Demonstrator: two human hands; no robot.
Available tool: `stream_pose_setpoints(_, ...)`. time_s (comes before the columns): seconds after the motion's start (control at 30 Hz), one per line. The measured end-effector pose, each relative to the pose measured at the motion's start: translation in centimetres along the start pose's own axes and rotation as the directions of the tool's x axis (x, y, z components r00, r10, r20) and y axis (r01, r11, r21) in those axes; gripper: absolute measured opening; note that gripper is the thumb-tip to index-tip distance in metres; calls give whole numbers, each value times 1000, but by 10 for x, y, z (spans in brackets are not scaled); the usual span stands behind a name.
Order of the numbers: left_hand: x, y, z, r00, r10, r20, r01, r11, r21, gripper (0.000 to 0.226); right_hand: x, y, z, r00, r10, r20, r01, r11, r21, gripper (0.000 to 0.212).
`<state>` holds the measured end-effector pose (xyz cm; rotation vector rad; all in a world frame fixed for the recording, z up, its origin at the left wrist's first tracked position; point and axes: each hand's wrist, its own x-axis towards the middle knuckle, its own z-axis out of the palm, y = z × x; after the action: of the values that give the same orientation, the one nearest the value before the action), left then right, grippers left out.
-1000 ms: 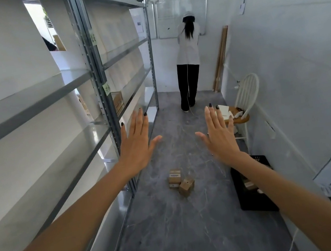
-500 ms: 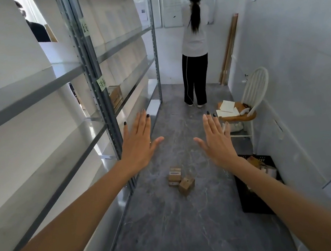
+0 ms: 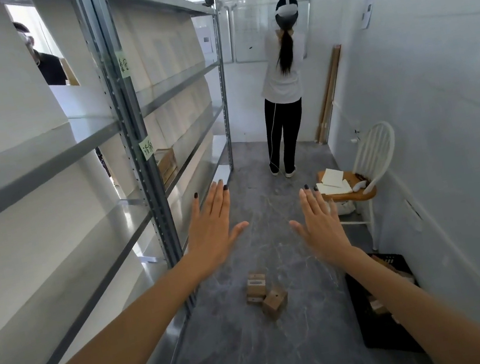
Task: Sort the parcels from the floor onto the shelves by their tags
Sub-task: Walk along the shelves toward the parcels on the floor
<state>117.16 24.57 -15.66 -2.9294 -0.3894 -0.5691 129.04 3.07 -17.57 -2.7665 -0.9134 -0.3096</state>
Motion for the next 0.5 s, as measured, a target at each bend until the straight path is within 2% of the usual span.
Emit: stream_pose_setpoints(0.5,68,-29,60,998,-2,62,5,999,-43,87,83,-5,53,999,16,50,-17,1000,23,73)
